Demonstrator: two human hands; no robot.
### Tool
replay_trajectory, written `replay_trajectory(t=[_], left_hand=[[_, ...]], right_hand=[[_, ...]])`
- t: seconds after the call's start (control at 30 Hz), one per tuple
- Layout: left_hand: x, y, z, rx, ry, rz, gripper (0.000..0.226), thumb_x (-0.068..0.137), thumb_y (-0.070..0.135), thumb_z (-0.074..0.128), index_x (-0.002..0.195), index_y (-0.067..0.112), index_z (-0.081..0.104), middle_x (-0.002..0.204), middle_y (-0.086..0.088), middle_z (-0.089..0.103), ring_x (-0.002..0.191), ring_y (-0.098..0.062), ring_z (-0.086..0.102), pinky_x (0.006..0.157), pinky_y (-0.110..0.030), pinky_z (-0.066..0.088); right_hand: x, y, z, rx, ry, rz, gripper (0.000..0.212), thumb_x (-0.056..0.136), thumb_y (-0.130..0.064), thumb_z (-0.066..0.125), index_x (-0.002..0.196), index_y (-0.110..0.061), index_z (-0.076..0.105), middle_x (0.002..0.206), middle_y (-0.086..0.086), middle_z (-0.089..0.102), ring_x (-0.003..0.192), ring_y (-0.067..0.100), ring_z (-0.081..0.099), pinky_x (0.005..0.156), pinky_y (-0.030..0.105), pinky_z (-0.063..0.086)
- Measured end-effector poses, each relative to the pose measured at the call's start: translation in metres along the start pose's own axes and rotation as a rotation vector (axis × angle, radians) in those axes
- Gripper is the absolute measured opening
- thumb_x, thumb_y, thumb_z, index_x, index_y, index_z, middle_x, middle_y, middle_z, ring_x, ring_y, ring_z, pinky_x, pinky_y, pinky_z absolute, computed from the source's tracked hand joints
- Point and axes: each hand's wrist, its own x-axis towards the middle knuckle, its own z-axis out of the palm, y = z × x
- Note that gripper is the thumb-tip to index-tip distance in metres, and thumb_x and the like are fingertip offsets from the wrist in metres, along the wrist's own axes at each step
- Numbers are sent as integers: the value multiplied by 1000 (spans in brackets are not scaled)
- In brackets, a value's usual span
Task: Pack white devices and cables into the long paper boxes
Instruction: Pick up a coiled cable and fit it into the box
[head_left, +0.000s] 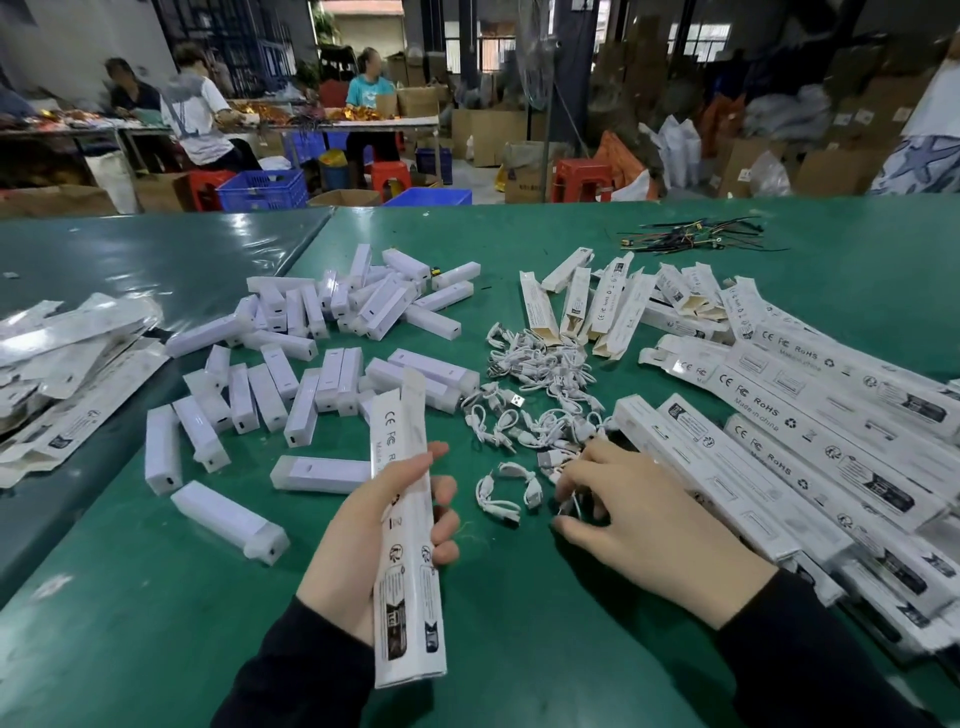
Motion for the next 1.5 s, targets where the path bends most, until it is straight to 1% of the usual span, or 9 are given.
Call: replay_trajectory(t=[0.17, 0.3, 0.5, 0.67, 0.8, 1.03, 1.2, 1.37, 1.5], left_hand=[[-3, -10, 2, 125, 65, -79, 36, 68, 18, 67, 98, 5, 50, 59, -5, 51, 37, -12, 40, 32, -20, 35], [-3, -10, 3, 187, 143, -115, 43, 64, 27, 70, 95, 0, 59, 65, -12, 63, 39, -16, 51, 34, -20, 40], [-7, -4, 7, 105, 22, -266, 35, 67, 20, 68, 97, 2, 61, 74, -15, 71, 52, -17, 67, 36, -18, 47], [-11, -8, 9, 107, -58, -300, 26, 66, 5, 67, 92, 3, 62, 67, -11, 67, 52, -16, 66, 37, -18, 48], [-12, -10, 12, 72, -59, -302, 35, 60, 0, 70, 95, -1, 63, 65, -13, 63, 46, -17, 63, 39, -21, 50], [-11, -8, 14, 52, 27, -166, 35, 55, -1, 71, 88, 2, 59, 63, -15, 62, 43, -19, 60, 40, -24, 51], [-9, -10, 11, -4, 84, -142, 32, 56, -1, 70, 85, 4, 57, 65, -14, 64, 43, -16, 59, 40, -22, 51], [-10, -11, 11, 46, 62, -119, 32, 54, 1, 71, 82, 5, 58, 59, -12, 61, 41, -16, 57, 39, -22, 49], [-10, -11, 10, 28, 26, -107, 31, 53, 2, 72, 81, 5, 58, 61, -12, 62, 42, -15, 58, 41, -21, 51]], right_hand=[[1, 3, -4, 72, 248, -27, 13, 89, -12, 63, 91, -17, 75, 84, -11, 65, 78, 4, 57, 74, 16, 44], [-2, -3, -9, 475, 515, -66, 22, 85, 2, 69, 89, -17, 77, 80, -12, 73, 71, 7, 66, 67, 17, 52], [-3, -12, -13, 823, 91, -248, 15, 87, -2, 62, 90, -11, 73, 89, 3, 73, 85, 18, 69, 79, 31, 56], [-4, -14, -12, 825, 79, -235, 28, 87, 8, 60, 88, -15, 75, 92, 3, 75, 90, 18, 70, 86, 35, 56], [-6, -20, -7, 798, 89, -257, 27, 91, 4, 60, 108, -13, 70, 99, -2, 75, 98, 15, 70, 89, 29, 54], [-9, -31, 6, 723, 65, -169, 66, 68, -52, 76, 128, -29, 61, 116, -17, 65, 111, 7, 62, 96, 31, 50], [-7, -31, 7, 949, 116, -152, 55, 72, -20, 82, 124, -21, 64, 104, -3, 70, 95, 18, 68, 85, 30, 55], [-8, -31, 6, 817, 45, -122, 54, 71, -35, 78, 123, -26, 65, 112, -15, 67, 110, 6, 61, 90, 22, 51], [-7, -26, 4, 969, 32, -117, 47, 73, -16, 84, 117, -19, 69, 103, -5, 73, 99, 10, 68, 84, 20, 51]])
